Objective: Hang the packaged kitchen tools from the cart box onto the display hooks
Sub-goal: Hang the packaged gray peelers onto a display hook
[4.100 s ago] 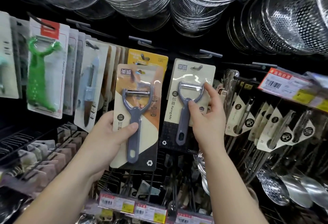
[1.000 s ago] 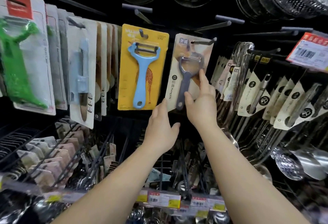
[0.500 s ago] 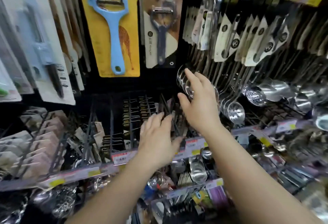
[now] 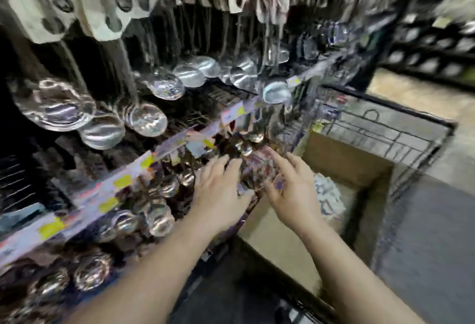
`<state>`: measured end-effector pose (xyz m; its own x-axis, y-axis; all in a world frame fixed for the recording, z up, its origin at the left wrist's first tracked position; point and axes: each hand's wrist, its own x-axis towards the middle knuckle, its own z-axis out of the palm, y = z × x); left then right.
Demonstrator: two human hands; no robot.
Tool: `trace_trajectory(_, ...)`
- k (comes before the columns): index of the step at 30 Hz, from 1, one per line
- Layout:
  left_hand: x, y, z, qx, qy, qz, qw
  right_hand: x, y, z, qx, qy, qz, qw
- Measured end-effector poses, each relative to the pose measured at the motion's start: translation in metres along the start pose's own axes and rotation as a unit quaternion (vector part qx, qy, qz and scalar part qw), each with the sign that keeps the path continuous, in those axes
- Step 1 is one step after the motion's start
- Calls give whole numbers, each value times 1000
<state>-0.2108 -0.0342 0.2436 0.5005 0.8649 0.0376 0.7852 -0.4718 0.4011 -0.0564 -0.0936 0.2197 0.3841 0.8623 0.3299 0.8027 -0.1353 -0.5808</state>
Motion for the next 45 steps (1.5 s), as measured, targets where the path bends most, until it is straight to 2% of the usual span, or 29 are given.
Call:
trace_trajectory(7, 63, 108, 84, -4, -42, 43, 998, -48, 134, -55, -39, -9, 121, 992)
trace_trajectory(12, 84, 145, 136, 4, -80, 48, 996, -50, 197, -69, -91, -69, 173, 978)
trace_trajectory(18, 93, 144, 189, 22, -182, 63, 981, -9, 254, -50, -62, -97, 264, 958)
trace_trajectory(24, 142, 127, 246, 30, -252, 60, 965, 28, 302, -4, -36, -113, 341, 933)
trace_trajectory(33, 259, 115, 356, 57, -342, 95, 933, 27, 360, 77, 0, -167, 490, 856)
trace_trajectory(40, 297, 111, 425, 68, -384, 116, 913, 7, 365, 121, 41, -190, 557, 807)
trace_trajectory(45, 293, 106, 452, 53, -359, 110, 926, 25, 398, 149, 86, -158, 605, 776)
